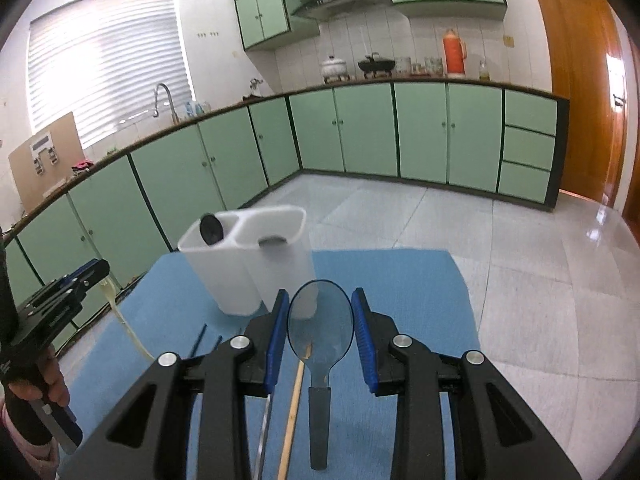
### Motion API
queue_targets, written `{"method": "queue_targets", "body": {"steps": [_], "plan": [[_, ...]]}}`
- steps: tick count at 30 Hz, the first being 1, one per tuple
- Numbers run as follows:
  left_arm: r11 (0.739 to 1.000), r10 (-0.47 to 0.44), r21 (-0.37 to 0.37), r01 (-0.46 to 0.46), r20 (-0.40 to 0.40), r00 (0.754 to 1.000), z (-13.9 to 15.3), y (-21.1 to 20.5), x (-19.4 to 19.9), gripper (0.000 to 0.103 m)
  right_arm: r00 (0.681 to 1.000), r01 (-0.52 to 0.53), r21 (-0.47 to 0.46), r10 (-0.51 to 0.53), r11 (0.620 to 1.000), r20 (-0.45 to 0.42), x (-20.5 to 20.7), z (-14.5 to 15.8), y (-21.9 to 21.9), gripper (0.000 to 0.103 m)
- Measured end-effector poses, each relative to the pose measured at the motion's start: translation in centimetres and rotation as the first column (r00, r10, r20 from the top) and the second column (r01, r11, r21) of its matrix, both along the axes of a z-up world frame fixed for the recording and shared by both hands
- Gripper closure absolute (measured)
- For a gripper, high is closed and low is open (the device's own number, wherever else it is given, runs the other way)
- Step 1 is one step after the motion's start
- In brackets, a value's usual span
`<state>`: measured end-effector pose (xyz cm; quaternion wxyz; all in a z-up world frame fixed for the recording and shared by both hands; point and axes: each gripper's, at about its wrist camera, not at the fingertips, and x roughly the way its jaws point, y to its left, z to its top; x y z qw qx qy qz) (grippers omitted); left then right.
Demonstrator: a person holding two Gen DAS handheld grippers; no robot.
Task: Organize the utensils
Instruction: 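Lift the white fork and clear spoon toward the caddy with both tools, then release the white fork and clear spoon into the caddy, opening both tools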
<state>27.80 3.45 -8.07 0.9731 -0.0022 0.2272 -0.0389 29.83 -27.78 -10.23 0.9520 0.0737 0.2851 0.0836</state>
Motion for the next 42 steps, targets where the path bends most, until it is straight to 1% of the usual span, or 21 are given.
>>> {"method": "queue_targets", "body": {"steps": [7,11,19,22,25,29,32,34,38,42], "plan": [[1.000,-0.019,-0.024,0.020,0.058,0.998,2.7,-0.4,0.5,0.085,0.998,-0.016,-0.007,0.016,1.000,0.063,0.2,2.8,-0.1,0.071],[0.999,-0.030,-0.040,0.034,0.094,0.995,4.4,-0.8,1.3,0.085,0.993,-0.035,-0.011,0.036,0.999,0.111,1.2,4.9,0.2,0.071],[0.991,-0.086,-0.086,0.099,0.141,0.986,7.5,-2.4,4.6,0.085,0.980,-0.052,0.015,0.048,0.999,0.193,4.3,8.7,0.9,0.071],[0.987,-0.097,-0.112,0.116,0.163,0.982,8.4,-3.0,5.9,0.085,0.975,-0.047,0.025,0.040,0.999,0.219,5.8,9.7,0.9,0.071],[0.986,-0.097,-0.118,0.120,0.182,0.979,8.9,-3.8,7.2,0.085,0.971,-0.037,0.026,0.030,0.999,0.238,7.3,10.3,1.1,0.071],[0.990,-0.087,-0.088,0.107,0.203,0.975,8.8,-5.0,8.8,0.085,0.968,-0.018,0.020,0.013,1.000,0.249,9.3,10.2,1.8,0.071],[0.991,-0.088,-0.081,0.105,0.198,0.976,8.2,-5.8,10.0,0.085,0.967,-0.009,0.015,0.005,1.000,0.255,10.9,9.6,2.5,0.071],[0.992,-0.088,-0.074,0.103,0.186,0.979,7.5,-6.1,10.8,0.085,0.967,-0.012,0.021,0.006,1.000,0.256,11.7,8.9,2.9,0.071],[0.993,-0.087,-0.068,0.099,0.159,0.984,5.8,-6.5,12.3,0.085,0.957,-0.009,0.013,0.005,1.000,0.290,13.2,7.6,3.6,0.071],[0.994,-0.087,-0.056,0.095,0.126,0.988,3.9,-6.7,13.4,0.085,0.961,-0.032,0.017,0.026,0.999,0.274,14.1,5.3,4.1,0.071]]}}
